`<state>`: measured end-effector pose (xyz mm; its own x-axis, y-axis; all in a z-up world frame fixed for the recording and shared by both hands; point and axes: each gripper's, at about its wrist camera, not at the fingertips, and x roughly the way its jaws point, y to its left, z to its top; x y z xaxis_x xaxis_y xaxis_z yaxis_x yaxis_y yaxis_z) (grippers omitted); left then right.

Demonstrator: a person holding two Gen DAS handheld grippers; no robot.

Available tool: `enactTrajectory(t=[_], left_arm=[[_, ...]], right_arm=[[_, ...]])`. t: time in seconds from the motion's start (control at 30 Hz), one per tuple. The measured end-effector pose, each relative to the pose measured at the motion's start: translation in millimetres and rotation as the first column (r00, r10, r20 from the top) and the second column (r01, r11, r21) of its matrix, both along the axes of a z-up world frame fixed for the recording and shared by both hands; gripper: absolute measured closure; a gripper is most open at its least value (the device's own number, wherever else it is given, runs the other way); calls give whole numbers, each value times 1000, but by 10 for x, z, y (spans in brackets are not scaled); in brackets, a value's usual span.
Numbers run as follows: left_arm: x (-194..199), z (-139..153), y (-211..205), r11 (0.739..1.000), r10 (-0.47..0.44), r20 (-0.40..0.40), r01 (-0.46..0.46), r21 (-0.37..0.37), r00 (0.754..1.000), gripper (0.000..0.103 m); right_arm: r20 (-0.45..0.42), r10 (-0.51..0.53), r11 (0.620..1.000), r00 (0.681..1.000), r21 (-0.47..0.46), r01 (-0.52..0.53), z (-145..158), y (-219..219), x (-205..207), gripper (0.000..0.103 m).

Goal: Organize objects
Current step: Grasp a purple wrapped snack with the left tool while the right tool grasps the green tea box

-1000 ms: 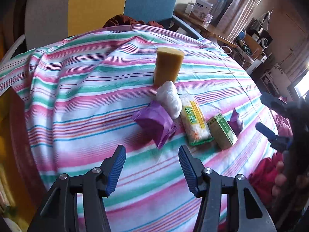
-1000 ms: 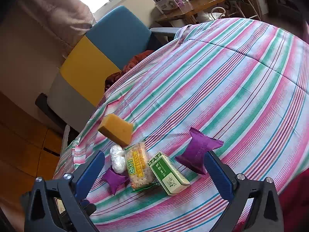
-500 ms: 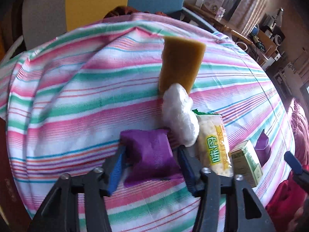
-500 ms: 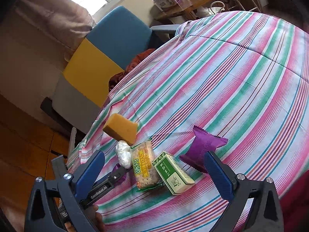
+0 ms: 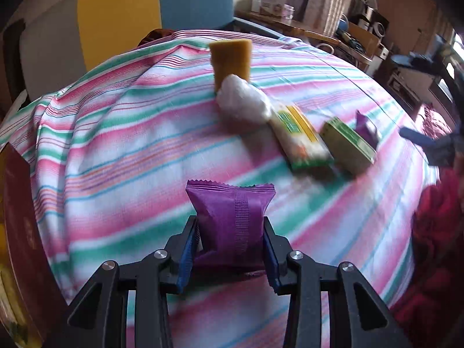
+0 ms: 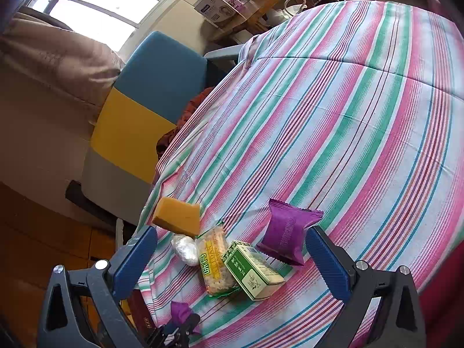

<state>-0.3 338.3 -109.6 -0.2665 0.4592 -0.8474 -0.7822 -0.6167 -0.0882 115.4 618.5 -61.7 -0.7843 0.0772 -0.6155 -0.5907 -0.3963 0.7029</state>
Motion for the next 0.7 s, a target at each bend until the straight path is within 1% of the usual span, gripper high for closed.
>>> enactTrajectory(t=[0.1, 0.2, 0.33, 0.43, 0.5, 0.57, 0.63, 0.7], left_arm=[[140, -11, -77, 1000, -13, -17, 14, 19, 1000, 63], [205, -19, -153, 999, -14, -17, 15, 49, 1000, 63], [197, -31, -194, 997, -16, -18, 17, 73, 1000, 64], [220, -43, -238, 996, -15, -20, 17, 85, 1000, 64], [235, -50, -262, 995, -17, -29, 20, 95, 999, 64], [234, -58, -279, 994, -15, -26, 18, 107, 1000, 64], [229, -57, -296, 993, -11, -17, 13, 119, 1000, 64], [221, -61, -306, 991, -6, -10, 7, 130, 1000, 64]], right_arm=[[22, 14, 1000, 1000, 6, -14, -6, -18, -50, 0], [52, 47, 999, 998, 6, -47, -33, -53, -125, 0], [90, 63, 997, 994, 27, -66, -43, -87, -180, 0], [97, 107, 993, 989, 30, -111, -55, -135, -243, 1], [107, 172, 982, 979, 57, -179, -31, -233, -340, 6], [150, 235, 965, 961, 85, -249, -35, -353, -472, 15], [186, 273, 953, 944, 83, -292, -78, -415, -553, 22], [218, 287, 948, 933, 79, -310, -125, -435, -590, 23]])
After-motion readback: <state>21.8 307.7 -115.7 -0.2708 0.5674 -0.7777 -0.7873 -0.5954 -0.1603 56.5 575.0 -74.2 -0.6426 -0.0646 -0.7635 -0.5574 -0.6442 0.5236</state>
